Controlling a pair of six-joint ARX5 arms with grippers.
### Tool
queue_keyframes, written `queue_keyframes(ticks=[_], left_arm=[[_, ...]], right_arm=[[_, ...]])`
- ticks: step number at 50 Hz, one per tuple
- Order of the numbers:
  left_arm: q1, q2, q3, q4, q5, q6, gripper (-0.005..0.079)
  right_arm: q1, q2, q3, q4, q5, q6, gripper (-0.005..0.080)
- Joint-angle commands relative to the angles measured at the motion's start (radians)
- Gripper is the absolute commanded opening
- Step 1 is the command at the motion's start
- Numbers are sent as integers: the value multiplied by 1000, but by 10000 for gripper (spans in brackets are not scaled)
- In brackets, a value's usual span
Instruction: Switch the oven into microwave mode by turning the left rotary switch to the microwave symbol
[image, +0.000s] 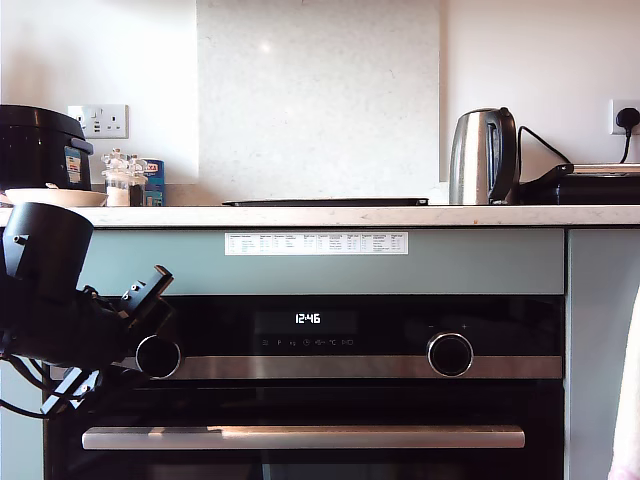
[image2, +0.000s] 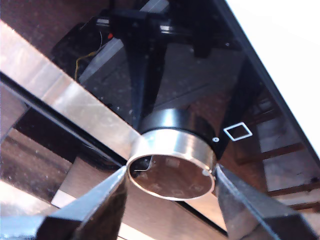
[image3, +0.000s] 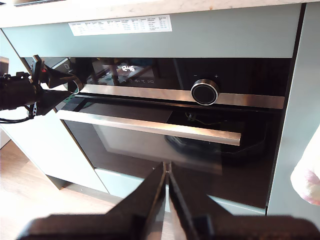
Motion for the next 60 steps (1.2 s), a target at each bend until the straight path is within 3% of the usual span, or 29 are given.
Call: queue_keyframes(ticks=[1, 60], left_arm=[[18, 29, 29, 0, -37, 39, 349], [18, 29, 70, 0, -44, 441, 341]], right_arm=[[2, 6, -5, 6, 0, 2, -12], [1, 6, -5, 7, 0, 3, -12]])
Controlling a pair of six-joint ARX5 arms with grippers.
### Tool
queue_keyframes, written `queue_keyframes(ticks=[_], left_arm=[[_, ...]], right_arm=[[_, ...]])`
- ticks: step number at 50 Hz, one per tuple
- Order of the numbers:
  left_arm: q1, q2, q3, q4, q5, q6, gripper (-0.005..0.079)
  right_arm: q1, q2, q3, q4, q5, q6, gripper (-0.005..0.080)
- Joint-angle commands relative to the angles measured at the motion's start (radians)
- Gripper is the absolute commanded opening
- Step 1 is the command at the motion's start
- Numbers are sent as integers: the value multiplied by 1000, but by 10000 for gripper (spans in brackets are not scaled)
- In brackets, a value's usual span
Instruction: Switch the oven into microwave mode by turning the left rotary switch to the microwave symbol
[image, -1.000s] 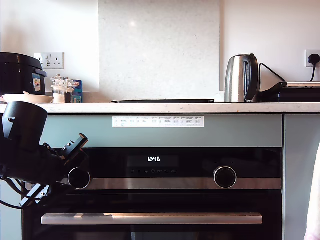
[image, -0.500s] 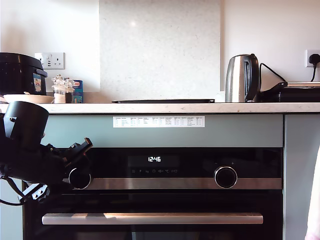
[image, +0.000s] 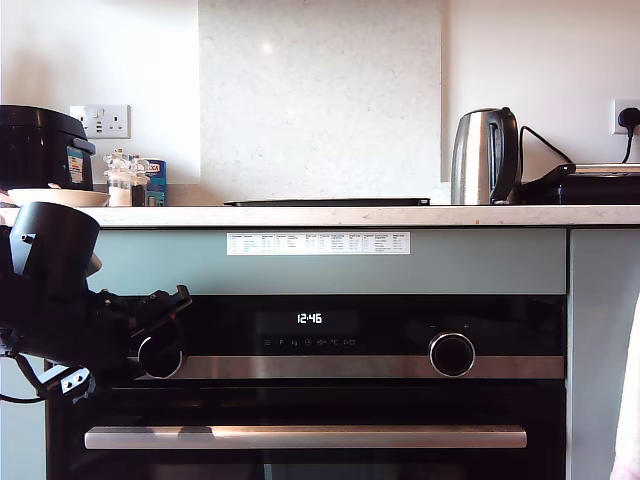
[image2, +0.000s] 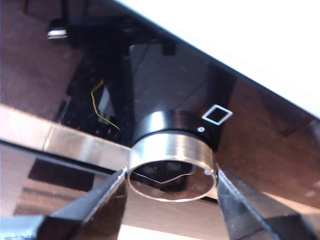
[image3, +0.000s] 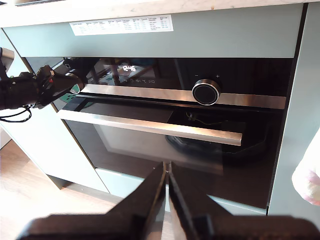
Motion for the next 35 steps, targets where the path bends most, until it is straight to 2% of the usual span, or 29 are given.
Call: queue_keyframes(ticks=[1, 35], left_arm=[[24, 29, 55, 18, -24, 60, 339], [24, 29, 61, 26, -44, 241, 339]], right_arm=[[1, 6, -5, 6, 0, 3, -12], [1, 6, -5, 7, 0, 4, -12]])
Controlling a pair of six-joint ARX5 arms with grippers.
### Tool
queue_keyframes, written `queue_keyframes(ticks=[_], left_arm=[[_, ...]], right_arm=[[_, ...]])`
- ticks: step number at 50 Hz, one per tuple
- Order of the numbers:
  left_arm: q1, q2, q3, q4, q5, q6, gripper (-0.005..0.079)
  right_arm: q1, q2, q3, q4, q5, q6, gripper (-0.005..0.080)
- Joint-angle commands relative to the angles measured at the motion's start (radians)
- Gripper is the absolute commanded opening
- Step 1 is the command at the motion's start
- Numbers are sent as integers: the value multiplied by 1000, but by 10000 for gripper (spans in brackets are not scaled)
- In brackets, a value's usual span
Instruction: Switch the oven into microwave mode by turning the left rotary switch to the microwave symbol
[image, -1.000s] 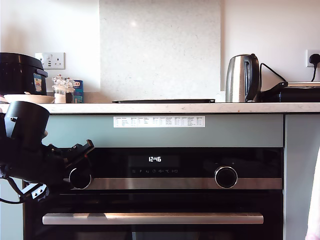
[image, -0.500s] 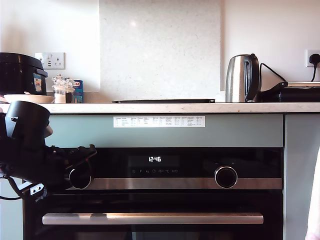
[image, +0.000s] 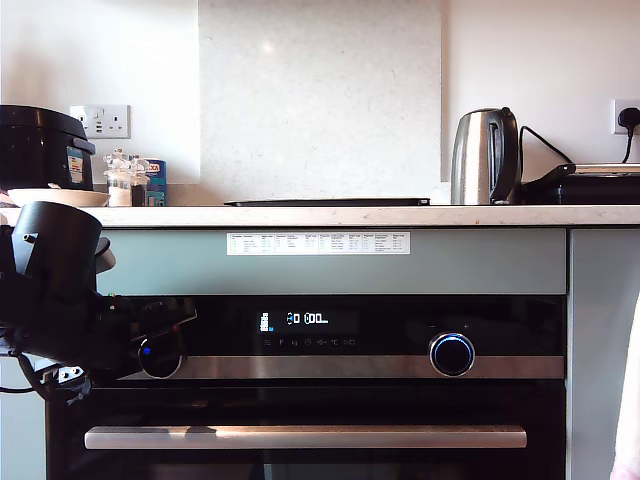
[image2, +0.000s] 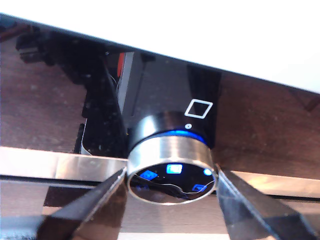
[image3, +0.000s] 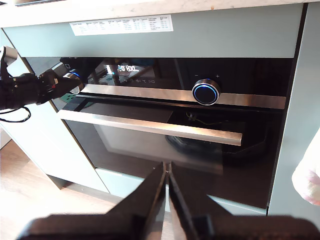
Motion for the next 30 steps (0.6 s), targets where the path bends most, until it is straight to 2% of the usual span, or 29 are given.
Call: queue_keyframes(ticks=[1, 13, 30], left_arm=[[26, 29, 58, 28, -29, 49, 339], [26, 29, 63, 31, -33, 138, 339], [26, 29, 63, 31, -32, 152, 339]], right_arm=[[1, 6, -5, 7, 0, 3, -12], [1, 6, -5, 7, 0, 4, -12], [1, 6, -5, 7, 0, 3, -12]])
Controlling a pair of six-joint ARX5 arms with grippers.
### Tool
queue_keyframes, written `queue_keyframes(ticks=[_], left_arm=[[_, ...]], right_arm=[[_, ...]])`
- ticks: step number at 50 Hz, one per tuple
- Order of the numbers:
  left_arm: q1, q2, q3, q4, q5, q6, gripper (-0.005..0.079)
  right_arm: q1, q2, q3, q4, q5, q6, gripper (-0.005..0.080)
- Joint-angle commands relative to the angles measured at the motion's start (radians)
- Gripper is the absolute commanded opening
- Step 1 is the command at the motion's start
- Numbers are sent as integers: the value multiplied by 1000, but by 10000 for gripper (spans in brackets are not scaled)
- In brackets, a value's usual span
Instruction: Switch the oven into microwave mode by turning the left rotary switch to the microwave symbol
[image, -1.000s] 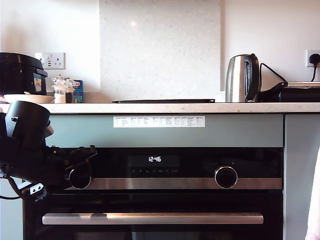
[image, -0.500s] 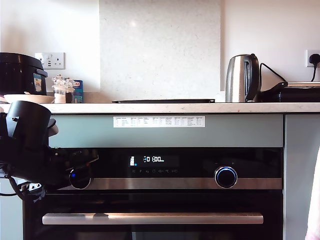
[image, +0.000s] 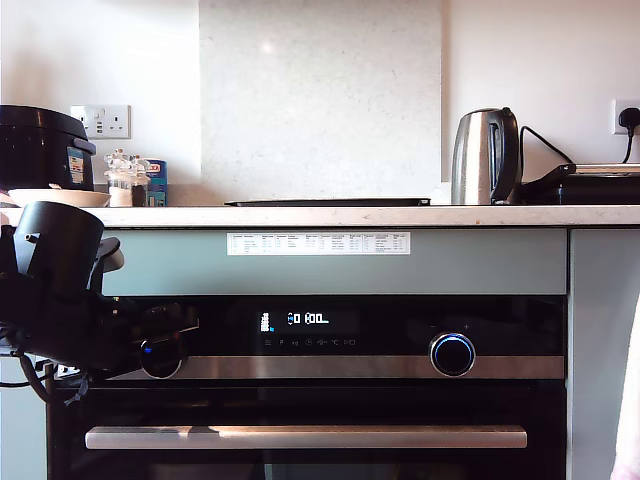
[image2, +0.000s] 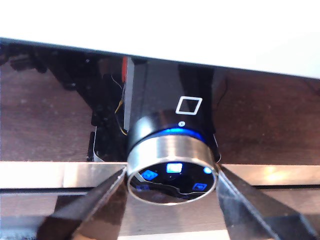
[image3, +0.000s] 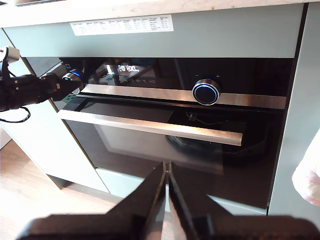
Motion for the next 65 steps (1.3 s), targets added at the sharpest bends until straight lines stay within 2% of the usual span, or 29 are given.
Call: queue_keyframes(ticks=[1, 7, 13, 21, 29, 44, 65], left_arm=[[31, 29, 62, 31, -17, 40, 339], [31, 29, 63, 28, -17, 42, 369], [31, 29, 63, 26, -17, 59, 499], [31, 29, 63, 21, -17, 69, 608], [31, 29, 63, 17, -17, 127, 609], [31, 24, 63, -16, -16, 129, 609], [29, -108, 63, -299, -16, 163, 607]], right_arm=[[2, 6, -5, 7, 0, 3, -12], [2, 6, -5, 7, 0, 3, -12], [1, 6, -5, 7, 0, 3, -12], [1, 6, -5, 7, 0, 3, -12], [2, 6, -5, 8, 0, 3, -12], [1, 6, -5, 10, 0, 3, -12], [1, 6, -5, 10, 3, 3, -12]])
